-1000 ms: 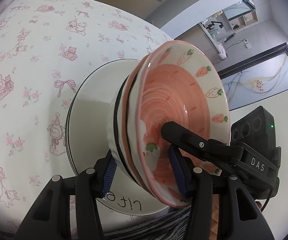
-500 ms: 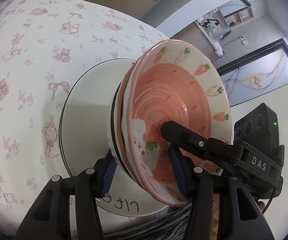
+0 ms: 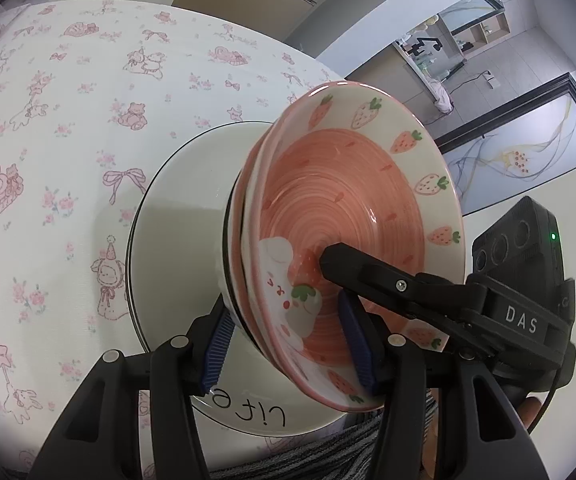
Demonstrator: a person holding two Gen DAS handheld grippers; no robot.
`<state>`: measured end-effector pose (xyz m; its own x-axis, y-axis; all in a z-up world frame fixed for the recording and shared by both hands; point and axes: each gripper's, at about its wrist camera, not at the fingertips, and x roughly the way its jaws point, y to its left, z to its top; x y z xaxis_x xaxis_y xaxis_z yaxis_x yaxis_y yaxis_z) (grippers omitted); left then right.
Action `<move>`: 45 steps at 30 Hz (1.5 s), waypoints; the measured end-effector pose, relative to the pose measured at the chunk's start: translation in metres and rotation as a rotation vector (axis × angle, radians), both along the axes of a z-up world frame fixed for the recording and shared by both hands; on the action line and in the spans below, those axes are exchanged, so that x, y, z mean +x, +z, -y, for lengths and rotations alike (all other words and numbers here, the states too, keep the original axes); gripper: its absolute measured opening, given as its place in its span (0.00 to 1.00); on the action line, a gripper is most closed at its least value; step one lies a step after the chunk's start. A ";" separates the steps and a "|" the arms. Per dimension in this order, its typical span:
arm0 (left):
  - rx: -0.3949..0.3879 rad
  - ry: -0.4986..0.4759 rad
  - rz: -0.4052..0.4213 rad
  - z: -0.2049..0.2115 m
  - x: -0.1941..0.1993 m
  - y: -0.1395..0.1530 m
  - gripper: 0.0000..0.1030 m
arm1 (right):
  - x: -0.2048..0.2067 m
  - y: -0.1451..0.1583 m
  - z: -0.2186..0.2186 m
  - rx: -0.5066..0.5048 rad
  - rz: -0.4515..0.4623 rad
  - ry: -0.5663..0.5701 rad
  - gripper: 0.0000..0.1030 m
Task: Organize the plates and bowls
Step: 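Lower the held pink bowls onto the cartoon-rimmed plate with both grippers, then open both grippers and release the pink bowls on the plate stack, then raise both tools up and away from the stacked dishes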
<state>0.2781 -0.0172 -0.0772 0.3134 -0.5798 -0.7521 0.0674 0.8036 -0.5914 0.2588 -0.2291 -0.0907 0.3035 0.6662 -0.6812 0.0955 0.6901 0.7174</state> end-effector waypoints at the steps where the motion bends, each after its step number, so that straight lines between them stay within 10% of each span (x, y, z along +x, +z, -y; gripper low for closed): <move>1: 0.005 -0.001 0.002 0.000 0.000 0.001 0.53 | 0.001 0.000 -0.001 -0.004 -0.013 0.000 0.47; 21: -0.050 0.033 0.050 -0.011 0.000 0.004 0.50 | 0.004 0.030 0.013 -0.205 0.094 -0.096 0.66; 29: 0.082 0.104 0.375 -0.010 -0.026 0.048 0.62 | -0.008 0.047 0.013 -0.230 0.245 -0.116 0.70; 45: 0.340 0.268 1.023 -0.005 -0.149 0.149 1.00 | -0.118 0.138 0.030 -0.567 0.963 -0.317 1.00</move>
<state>0.1290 -0.0126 0.0714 0.9614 -0.2128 -0.1743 0.1972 0.9750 -0.1025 0.1405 -0.2589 0.0469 0.9570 0.1407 -0.2537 -0.0955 0.9786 0.1826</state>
